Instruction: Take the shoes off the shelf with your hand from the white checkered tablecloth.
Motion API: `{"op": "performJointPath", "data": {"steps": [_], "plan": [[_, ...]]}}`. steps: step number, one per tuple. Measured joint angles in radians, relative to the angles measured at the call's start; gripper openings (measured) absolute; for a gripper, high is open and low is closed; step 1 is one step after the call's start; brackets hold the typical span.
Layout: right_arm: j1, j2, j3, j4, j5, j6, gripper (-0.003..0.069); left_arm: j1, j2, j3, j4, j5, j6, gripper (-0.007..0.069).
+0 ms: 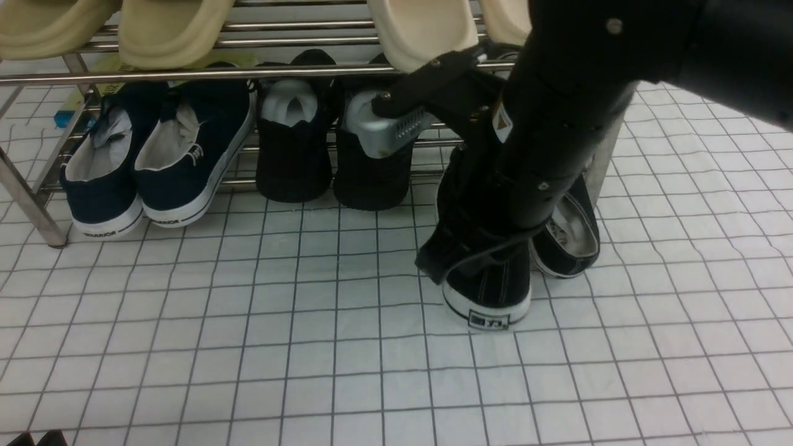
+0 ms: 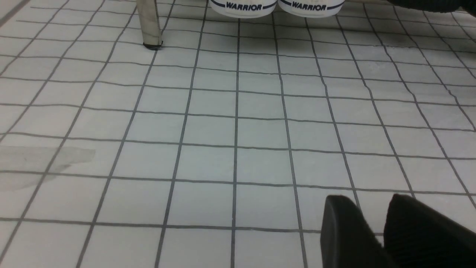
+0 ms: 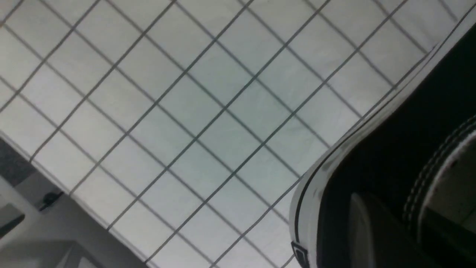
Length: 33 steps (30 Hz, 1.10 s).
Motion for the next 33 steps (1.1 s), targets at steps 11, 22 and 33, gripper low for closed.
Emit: {"op": "performJointPath", "data": {"steps": [11,22,33], "plan": [[0.0,-0.041,0.171,0.033,-0.005,-0.079,0.0038,0.0,0.0,0.0,0.0,0.0,0.0,0.0215],[0.001,-0.04,0.18,0.151,-0.033,-0.302,0.0038,0.0,0.0,0.0,0.0,0.0,0.0,0.0225],[0.001,0.05,0.18,0.139,-0.089,-0.319,0.0042,0.0,0.0,0.0,0.0,0.0,0.0,0.0236]]}}
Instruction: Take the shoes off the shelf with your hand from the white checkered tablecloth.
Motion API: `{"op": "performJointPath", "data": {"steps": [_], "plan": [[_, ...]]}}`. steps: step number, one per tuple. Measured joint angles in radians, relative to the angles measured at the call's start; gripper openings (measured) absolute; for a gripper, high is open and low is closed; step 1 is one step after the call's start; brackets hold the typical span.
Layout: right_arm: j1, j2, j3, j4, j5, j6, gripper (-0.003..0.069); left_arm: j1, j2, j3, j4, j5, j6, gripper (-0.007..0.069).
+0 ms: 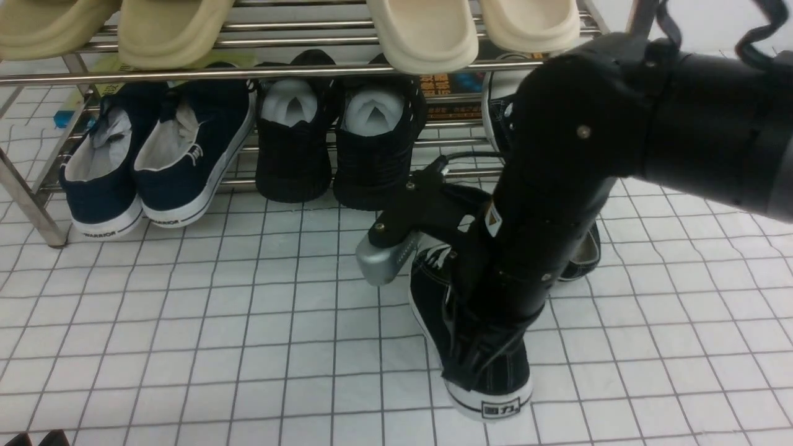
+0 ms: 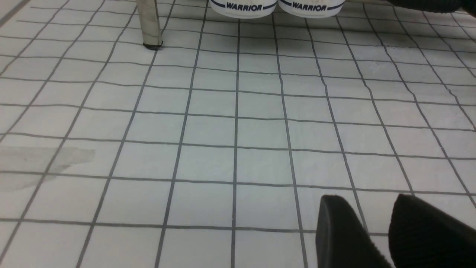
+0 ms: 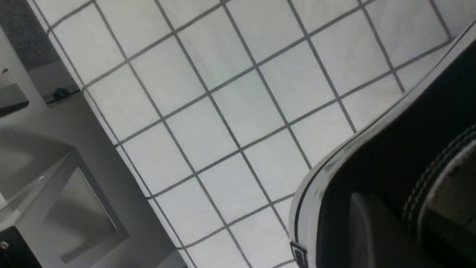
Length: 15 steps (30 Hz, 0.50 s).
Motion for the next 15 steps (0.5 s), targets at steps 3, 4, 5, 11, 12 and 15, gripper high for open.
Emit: {"op": "performJointPath", "data": {"steps": [3,4,5,11,12,15], "plan": [[0.002,0.042,0.0,0.03,-0.026,0.054,0.0066,0.0,0.0,0.0,0.0,0.0,0.0,0.0236],[0.003,0.053,0.0,0.043,-0.033,0.073,0.0081,0.0,0.0,0.0,0.0,0.0,0.0,0.0236],[0.003,0.064,0.0,0.048,-0.039,0.09,0.0106,0.0,0.0,0.0,0.0,0.0,0.0,0.0236],[0.003,0.086,-0.004,0.047,-0.048,0.109,0.0327,0.0,0.0,0.0,0.0,0.0,0.0,0.0236],[0.001,0.086,-0.01,0.033,-0.042,0.109,0.0364,0.0,0.0,0.0,0.0,0.0,0.0,0.0236],[-0.007,0.079,-0.034,-0.025,-0.005,0.124,0.0446,0.0,0.0,0.0,0.0,0.0,0.0,0.0236]]}}
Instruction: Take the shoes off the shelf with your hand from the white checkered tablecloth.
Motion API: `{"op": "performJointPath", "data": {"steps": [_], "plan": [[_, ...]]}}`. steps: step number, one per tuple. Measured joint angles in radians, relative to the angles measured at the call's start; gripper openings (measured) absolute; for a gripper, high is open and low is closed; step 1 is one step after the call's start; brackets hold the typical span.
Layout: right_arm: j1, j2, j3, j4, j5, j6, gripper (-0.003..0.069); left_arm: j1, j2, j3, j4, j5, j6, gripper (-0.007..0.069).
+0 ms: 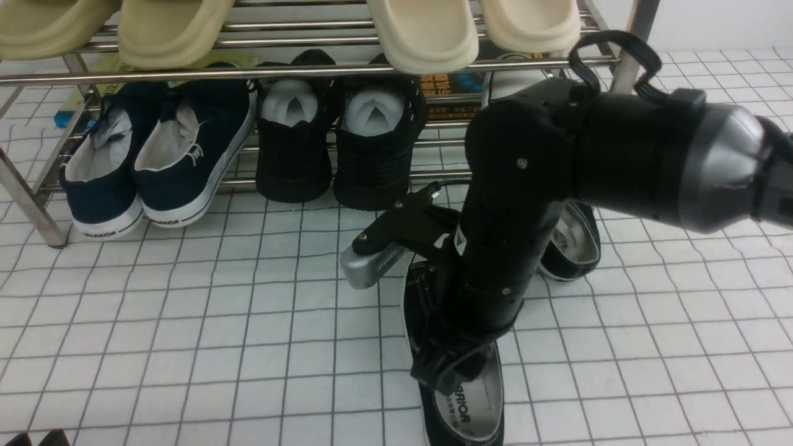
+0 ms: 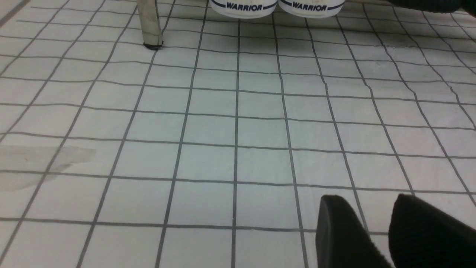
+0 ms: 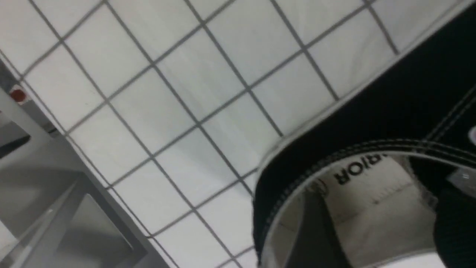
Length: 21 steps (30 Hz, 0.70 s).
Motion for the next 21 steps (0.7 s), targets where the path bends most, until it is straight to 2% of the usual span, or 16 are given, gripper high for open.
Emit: {"op": "performJointPath", "data": {"steps": [3,7,12,21], "plan": [[-0.027,-0.02,-0.026,-0.082,0.033,0.052,0.0491,0.0,0.0,0.0,0.0,0.0,0.0,0.0236],[-0.08,-0.027,-0.027,-0.176,0.01,0.155,0.0496,0.0,0.0,0.0,0.0,0.0,0.0,0.0236],[-0.16,-0.027,-0.008,-0.264,-0.132,0.294,0.0477,0.0,0.0,0.0,0.0,0.0,0.0,0.0236],[-0.2,0.051,-0.006,-0.356,-0.207,0.363,0.0418,0.0,0.0,0.0,0.0,0.0,0.0,0.0236]]}}
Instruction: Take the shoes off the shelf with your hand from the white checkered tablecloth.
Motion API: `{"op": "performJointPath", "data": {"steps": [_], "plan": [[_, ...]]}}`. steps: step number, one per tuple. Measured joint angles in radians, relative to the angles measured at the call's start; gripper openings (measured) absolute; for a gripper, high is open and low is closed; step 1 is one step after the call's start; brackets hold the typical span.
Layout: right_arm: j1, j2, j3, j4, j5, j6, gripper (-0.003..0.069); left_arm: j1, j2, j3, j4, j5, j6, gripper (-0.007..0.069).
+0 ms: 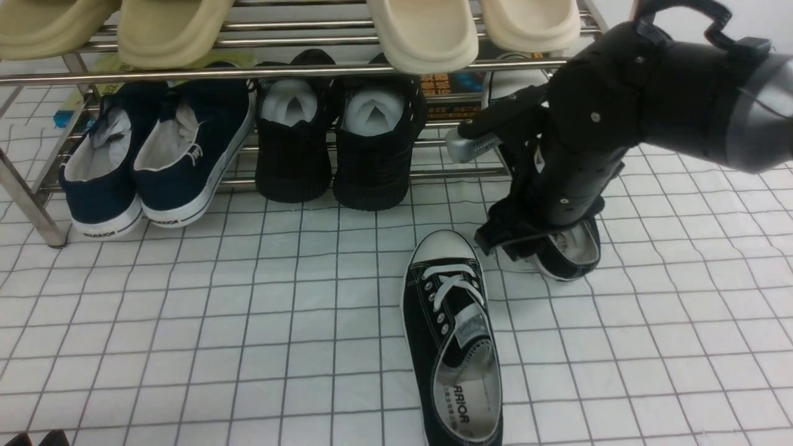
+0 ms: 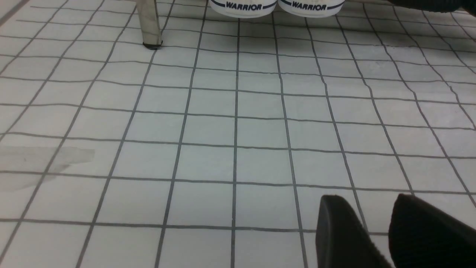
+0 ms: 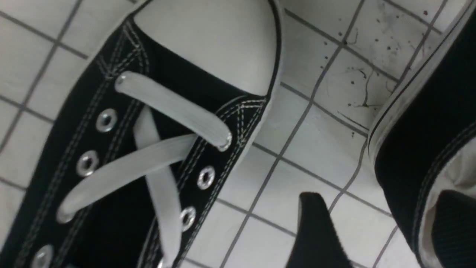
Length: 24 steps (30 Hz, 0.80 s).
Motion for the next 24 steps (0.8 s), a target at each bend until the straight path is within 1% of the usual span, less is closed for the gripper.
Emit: {"op": "performJointPath", "data": {"steps": [7,12,15,17,18,21,22,23,24], "plan": [[-0.004,0.064,0.0,-0.126,-0.034,0.106,0.0391,0.0,0.0,0.0,0.0,0.0,0.0,0.0236],[-0.004,0.078,0.0,-0.158,-0.067,0.124,0.0378,0.0,0.0,0.0,0.0,0.0,0.0,0.0236],[-0.004,0.093,0.0,-0.163,-0.095,0.144,0.035,0.0,0.0,0.0,0.0,0.0,0.0,0.0236],[-0.004,0.115,0.0,-0.169,-0.113,0.174,0.0302,0.0,0.0,0.0,0.0,0.0,0.0,0.0236],[-0.004,0.129,0.0,-0.173,-0.116,0.189,0.0261,0.0,0.0,0.0,0.0,0.0,0.0,0.0236],[-0.004,0.142,0.0,-0.171,-0.094,0.21,0.0086,0.0,0.0,0.0,0.0,0.0,0.0,0.0236],[-0.004,0.141,0.0,-0.169,-0.086,0.21,0.0063,0.0,0.0,0.0,0.0,0.0,0.0,0.0236],[-0.001,0.129,-0.002,-0.151,-0.042,0.2,0.0013,0.0,0.0,0.0,0.0,0.0,0.0,0.0236],[0.0,0.126,-0.003,-0.149,-0.042,0.197,0.0013,0.0,0.0,0.0,0.0,0.0,0.0,0.0236]]}}
